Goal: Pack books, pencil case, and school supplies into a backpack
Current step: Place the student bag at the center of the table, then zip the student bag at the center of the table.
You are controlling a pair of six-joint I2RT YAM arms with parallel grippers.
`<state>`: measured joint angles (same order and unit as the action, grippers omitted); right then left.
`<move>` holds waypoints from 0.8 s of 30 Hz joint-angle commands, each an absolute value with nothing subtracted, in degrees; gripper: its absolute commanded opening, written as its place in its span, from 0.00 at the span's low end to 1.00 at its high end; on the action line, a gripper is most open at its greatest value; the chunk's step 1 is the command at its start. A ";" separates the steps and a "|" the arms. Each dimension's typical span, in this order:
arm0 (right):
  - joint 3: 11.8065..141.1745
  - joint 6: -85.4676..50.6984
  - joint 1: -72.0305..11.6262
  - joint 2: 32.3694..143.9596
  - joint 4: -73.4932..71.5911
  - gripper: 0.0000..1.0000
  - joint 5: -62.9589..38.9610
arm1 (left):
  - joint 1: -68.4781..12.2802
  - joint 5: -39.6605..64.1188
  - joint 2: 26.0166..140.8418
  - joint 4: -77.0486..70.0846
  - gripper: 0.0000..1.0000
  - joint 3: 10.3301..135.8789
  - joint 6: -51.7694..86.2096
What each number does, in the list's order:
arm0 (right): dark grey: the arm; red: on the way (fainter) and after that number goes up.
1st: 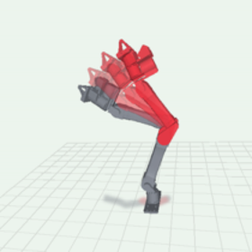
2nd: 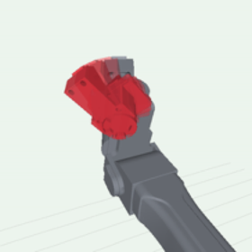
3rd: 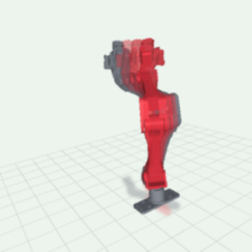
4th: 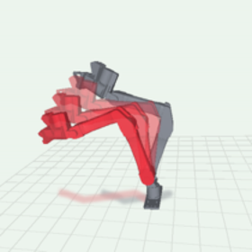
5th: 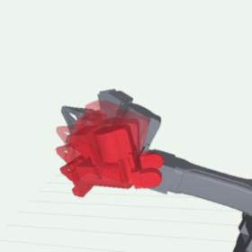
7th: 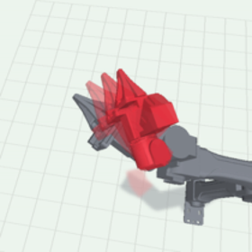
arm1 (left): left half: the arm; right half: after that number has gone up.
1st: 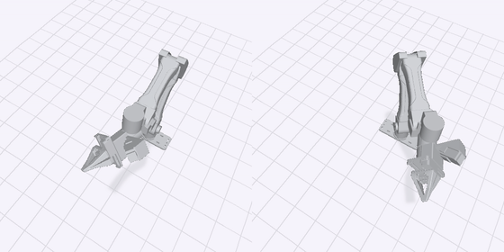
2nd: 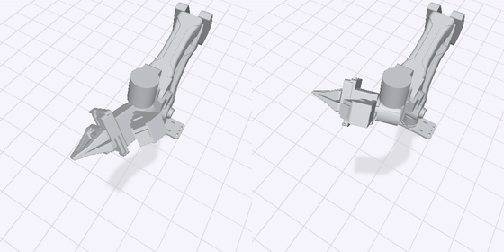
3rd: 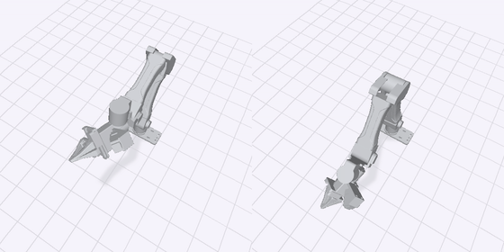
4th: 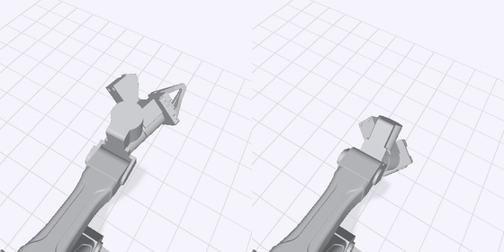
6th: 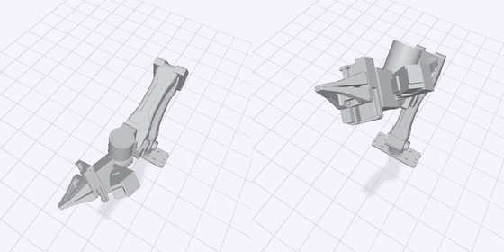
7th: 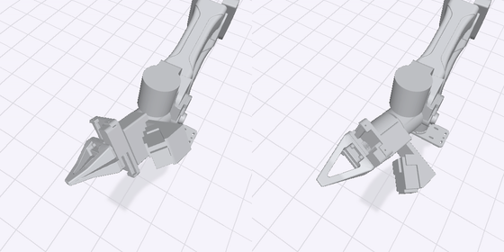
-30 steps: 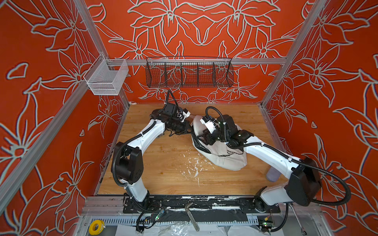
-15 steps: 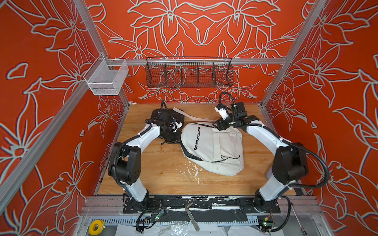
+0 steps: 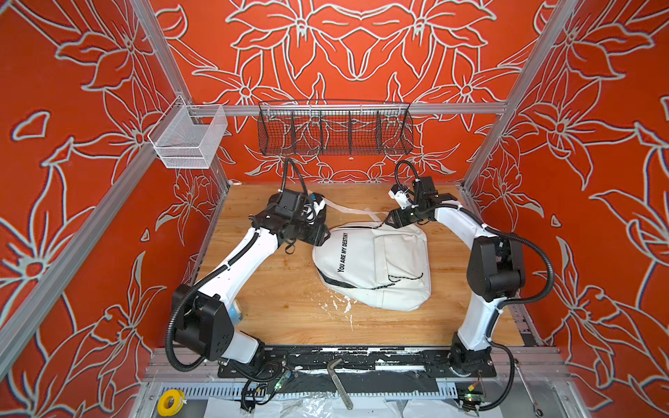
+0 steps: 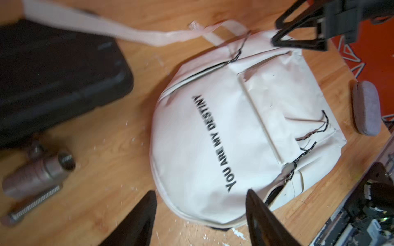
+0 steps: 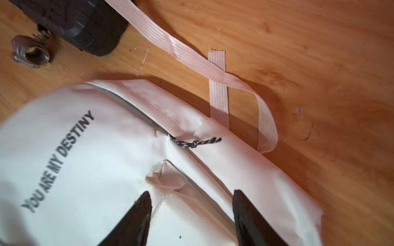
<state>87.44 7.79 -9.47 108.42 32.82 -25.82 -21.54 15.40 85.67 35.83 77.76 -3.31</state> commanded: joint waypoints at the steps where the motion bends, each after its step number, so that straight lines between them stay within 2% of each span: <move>1: 88.79 -0.83 -8.24 109.10 34.13 0.62 -29.39 | -25.09 8.62 91.78 36.49 0.67 85.12 -7.58; 7: 85.35 -11.64 -4.91 106.54 30.11 0.61 -26.48 | -31.98 10.62 108.43 40.54 0.67 103.06 -10.97; 11: 85.08 -11.22 -4.66 106.83 32.86 0.58 -25.25 | -35.02 11.75 124.71 46.15 0.60 121.27 -10.57; 15: 84.05 -13.29 -4.57 107.16 32.67 0.52 -26.69 | -36.18 11.84 139.91 51.60 0.60 140.84 -8.34; 20: 82.17 -15.14 -4.57 105.39 31.22 0.46 -26.31 | -36.52 8.73 144.67 43.47 0.65 139.50 -3.95; 24: 79.87 -16.16 -4.52 103.21 29.52 0.40 -26.06 | -36.74 4.68 149.20 44.54 0.66 143.77 -1.08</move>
